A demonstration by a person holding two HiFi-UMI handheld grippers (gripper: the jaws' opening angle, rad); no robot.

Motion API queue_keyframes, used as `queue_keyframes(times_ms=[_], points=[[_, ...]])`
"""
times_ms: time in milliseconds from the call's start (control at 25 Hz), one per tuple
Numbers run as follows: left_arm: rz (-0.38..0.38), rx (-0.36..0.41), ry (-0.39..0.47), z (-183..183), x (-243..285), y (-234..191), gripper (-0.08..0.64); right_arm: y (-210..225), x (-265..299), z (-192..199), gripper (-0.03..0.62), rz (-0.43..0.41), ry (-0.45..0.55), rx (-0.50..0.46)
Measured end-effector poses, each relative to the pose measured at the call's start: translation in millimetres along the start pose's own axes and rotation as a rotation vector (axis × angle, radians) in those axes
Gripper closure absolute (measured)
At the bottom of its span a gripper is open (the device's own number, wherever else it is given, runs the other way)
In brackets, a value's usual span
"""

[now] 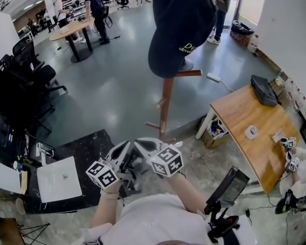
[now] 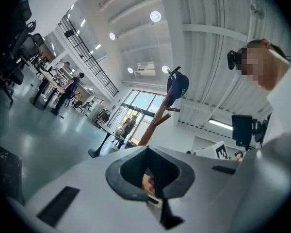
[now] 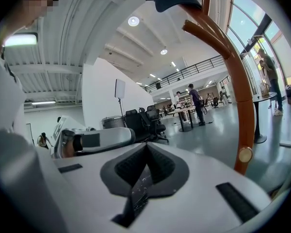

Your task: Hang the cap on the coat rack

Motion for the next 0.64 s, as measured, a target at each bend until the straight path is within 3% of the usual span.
queue_keyframes(times_ms=[640], points=[[-0.005, -0.017, -0.01, 1.5, 3.1, -1.5, 0.551, 3.4, -1.9, 3.3, 0.571, 0.013, -0.008, 0.012]])
Point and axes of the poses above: the fingertips, and each gripper's own axes: x forward along the fingers, y to its right, z out of its underside, the point moved 8 cm from there along -x, backward along the fingers, and after that the axes turned 3 degrees about -y, right-handed, at the moved point
